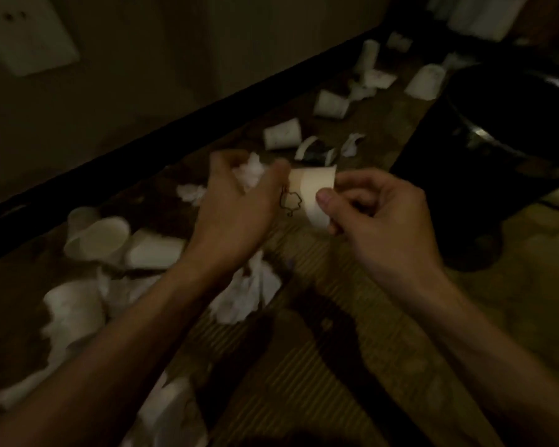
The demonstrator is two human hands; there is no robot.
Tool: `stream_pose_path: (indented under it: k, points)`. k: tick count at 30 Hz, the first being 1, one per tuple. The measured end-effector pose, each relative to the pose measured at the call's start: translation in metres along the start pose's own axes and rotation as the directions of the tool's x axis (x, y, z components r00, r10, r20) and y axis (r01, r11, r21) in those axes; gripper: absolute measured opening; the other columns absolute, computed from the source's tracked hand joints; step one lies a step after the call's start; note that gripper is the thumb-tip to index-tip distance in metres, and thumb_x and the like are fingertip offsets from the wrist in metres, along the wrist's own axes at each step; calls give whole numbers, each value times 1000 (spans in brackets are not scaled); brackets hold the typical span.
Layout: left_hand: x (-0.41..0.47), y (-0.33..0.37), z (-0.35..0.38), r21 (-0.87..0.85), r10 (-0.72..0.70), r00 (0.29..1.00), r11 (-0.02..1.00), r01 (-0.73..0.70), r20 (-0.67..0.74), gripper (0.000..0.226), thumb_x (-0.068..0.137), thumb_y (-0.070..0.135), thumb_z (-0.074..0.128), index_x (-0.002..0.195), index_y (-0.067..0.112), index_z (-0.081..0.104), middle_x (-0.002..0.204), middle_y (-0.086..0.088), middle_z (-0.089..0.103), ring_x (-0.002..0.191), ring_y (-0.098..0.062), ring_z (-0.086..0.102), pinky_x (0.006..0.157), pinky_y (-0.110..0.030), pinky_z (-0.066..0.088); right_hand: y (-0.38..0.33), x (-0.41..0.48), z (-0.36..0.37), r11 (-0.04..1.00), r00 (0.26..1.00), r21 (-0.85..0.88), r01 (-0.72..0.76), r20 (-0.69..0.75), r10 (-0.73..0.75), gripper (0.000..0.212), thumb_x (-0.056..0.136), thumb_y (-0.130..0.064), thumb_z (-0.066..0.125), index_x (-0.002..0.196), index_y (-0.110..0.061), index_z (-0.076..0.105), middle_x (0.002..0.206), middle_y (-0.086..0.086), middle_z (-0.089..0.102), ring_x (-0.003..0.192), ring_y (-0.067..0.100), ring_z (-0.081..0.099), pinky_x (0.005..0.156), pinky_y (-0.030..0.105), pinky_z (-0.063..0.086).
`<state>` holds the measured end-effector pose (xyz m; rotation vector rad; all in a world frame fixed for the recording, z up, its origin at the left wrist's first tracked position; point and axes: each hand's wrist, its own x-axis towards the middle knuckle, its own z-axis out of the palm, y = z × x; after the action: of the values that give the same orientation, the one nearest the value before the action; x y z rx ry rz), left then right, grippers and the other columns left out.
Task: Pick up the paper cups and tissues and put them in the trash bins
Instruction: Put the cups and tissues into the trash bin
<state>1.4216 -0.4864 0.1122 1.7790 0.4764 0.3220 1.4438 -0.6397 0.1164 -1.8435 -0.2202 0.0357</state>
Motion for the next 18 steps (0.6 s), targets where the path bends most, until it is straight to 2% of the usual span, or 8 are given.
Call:
stream_pose_path:
  k: [2,4,7,9,12,14,16,18]
  points:
    - [11,41,24,-125,91,994,989,-84,55,42,93,52,51,125,30,39,106,13,52,91,-6,59,68,-26,50,-17,15,-30,997,992,4,78,-98,-77,17,86,-27,71,101,-24,63,67,-12,70,61,1,67,56,11,50]
    - [21,77,50,-214,184,972,965,-150,148,31,95,47,39,121,29,37,106,10,49,96,-13,59,70,-31,54,-31,29,-59,988,970,-6,158,-187,-156,17,86,-25,72,99,-25,60,65,-12,70,60,2,67,57,10,49]
    - [39,116,98,-176,301,924,948,-264,234,10,103,32,33,107,29,41,107,7,49,99,-15,57,78,-39,57,-43,47,-101,972,921,-48,231,-312,-234,19,87,-22,71,99,-23,58,68,-10,70,62,3,67,57,11,50]
    - [51,134,137,-132,354,892,935,-329,281,7,103,31,37,102,30,44,111,1,52,99,-16,58,85,-44,56,-43,59,-127,967,884,-96,234,-394,-253,21,86,-24,73,100,-23,57,72,-10,71,63,4,68,57,14,52]
    - [65,144,194,-83,435,782,890,-448,447,17,104,28,39,118,22,45,121,-5,51,102,-16,56,81,-36,55,-32,75,-164,966,837,-181,186,-485,-252,23,85,-27,74,97,-26,56,69,-8,70,62,1,67,55,12,51]
    - [73,144,225,-82,447,706,869,-487,549,16,104,26,42,119,22,46,117,0,52,100,-12,57,75,-28,54,-17,85,-187,968,824,-222,115,-524,-218,23,84,-29,75,99,-23,58,67,-8,68,61,-1,66,54,12,51]
    - [83,141,251,-37,422,662,858,-513,620,11,102,23,47,113,25,48,109,8,53,100,-10,58,76,-26,54,1,98,-206,972,835,-235,6,-534,-135,23,83,-32,75,97,-22,59,67,-7,68,60,1,66,57,17,53]
    - [95,136,273,81,340,628,836,-543,700,12,100,21,52,110,26,49,112,5,55,106,-14,58,81,-28,52,20,111,-218,968,855,-221,-122,-519,-11,22,83,-33,76,94,-22,60,76,-4,70,68,6,68,68,28,58]
